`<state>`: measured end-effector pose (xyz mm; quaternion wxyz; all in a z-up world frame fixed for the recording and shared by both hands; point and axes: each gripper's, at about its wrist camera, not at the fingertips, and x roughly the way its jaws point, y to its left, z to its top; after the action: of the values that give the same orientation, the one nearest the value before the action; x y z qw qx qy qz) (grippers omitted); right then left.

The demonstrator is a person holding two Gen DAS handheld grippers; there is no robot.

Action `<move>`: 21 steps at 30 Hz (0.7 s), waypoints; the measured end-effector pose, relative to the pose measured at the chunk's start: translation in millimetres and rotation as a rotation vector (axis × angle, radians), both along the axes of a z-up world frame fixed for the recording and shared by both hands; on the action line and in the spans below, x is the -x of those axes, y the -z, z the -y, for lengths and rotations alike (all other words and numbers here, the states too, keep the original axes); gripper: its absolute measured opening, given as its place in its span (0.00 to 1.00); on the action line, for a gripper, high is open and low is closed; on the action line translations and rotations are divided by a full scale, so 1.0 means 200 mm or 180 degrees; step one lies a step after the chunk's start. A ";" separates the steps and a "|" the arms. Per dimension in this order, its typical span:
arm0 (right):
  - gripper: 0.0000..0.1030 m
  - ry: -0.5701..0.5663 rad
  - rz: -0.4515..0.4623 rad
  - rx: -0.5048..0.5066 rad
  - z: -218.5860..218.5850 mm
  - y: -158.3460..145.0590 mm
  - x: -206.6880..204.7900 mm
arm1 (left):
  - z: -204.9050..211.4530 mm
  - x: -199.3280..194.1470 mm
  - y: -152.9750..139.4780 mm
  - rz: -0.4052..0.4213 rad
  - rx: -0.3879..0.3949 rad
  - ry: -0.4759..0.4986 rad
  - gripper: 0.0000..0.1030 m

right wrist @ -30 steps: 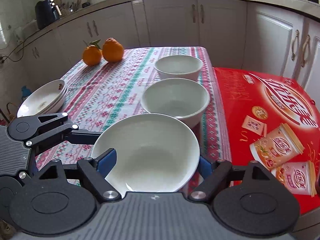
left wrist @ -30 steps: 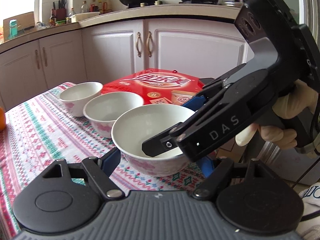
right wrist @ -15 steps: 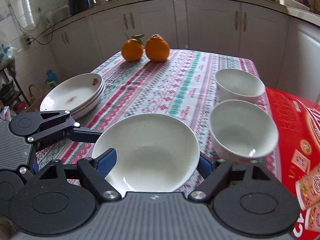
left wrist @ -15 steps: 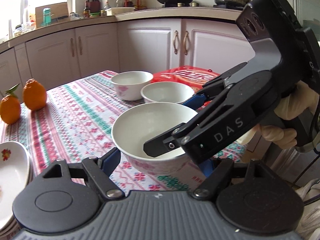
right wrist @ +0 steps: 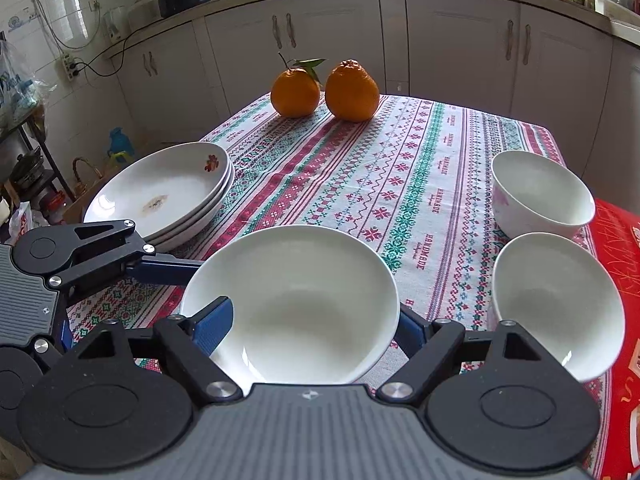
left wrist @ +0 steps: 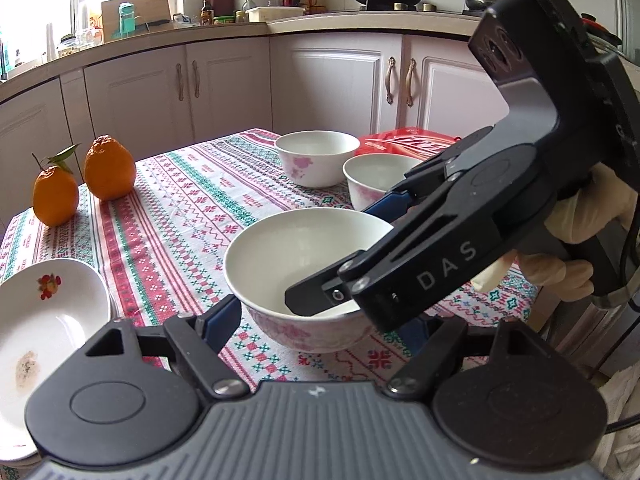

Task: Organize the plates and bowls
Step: 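Lift the pink-flowered bowl off the table with the right tool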

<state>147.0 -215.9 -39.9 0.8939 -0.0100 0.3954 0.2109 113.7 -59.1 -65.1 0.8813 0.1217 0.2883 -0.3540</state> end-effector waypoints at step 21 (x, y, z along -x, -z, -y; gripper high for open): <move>0.86 -0.0008 -0.0011 -0.0024 -0.03 0.03 -0.05 | -0.02 -0.03 0.02 -0.0034 -0.0019 -0.0064 0.79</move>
<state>156.5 -210.1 -45.8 0.8930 -0.0067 0.3961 0.2135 120.6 -55.4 -68.7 0.8830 0.1195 0.2953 -0.3448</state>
